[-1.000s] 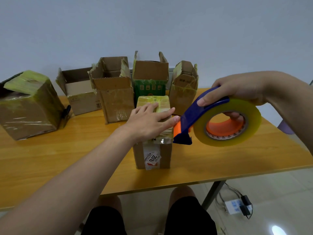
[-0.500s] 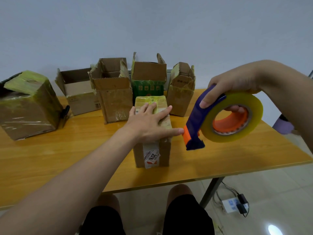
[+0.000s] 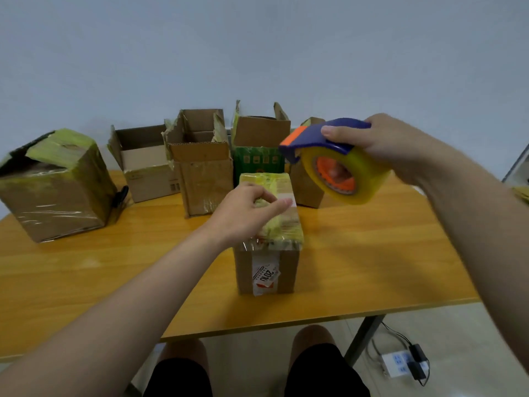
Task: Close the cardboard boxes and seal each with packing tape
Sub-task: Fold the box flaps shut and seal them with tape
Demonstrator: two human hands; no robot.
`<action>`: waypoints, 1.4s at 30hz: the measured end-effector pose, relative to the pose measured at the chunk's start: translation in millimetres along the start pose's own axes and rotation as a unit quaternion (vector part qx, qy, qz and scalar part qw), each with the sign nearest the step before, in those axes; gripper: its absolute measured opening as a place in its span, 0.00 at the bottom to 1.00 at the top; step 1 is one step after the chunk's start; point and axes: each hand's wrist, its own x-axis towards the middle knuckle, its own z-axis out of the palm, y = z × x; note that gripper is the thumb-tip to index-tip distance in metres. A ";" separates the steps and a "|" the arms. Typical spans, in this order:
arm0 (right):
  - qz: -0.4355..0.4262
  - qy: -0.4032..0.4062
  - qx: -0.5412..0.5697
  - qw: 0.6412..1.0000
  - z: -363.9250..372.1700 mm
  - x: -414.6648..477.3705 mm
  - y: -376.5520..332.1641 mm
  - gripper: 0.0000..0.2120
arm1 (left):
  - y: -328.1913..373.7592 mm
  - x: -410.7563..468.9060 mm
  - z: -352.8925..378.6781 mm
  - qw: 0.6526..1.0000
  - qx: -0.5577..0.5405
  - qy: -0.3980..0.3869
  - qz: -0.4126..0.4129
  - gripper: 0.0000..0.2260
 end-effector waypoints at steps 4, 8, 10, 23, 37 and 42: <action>-0.018 0.071 0.202 0.977 64.3 6.4 14.7 0.19 | -15.9 -10.4 -2.0 0.998 -0.011 0.046 0.043 0.26; -0.066 0.125 0.335 0.932 114.9 16.3 16.1 0.15 | -25.5 -19.5 0.4 0.979 0.048 0.137 0.146 0.23; -0.080 0.126 0.369 0.917 130.4 20.3 13.0 0.15 | -24.3 -20.9 -4.1 0.976 0.101 0.099 0.164 0.25; -0.106 0.065 0.422 0.898 152.9 32.2 24.5 0.16 | -58.4 -22.9 -3.8 0.942 0.136 0.058 0.302 0.21; -0.091 0.069 0.427 0.897 151.2 31.8 27.1 0.11 | -21.9 -33.9 13.3 0.939 0.131 0.080 0.309 0.08; -0.090 0.066 0.421 0.900 153.0 32.2 26.2 0.18 | -5.0 -32.5 23.7 0.946 0.155 0.128 0.255 0.13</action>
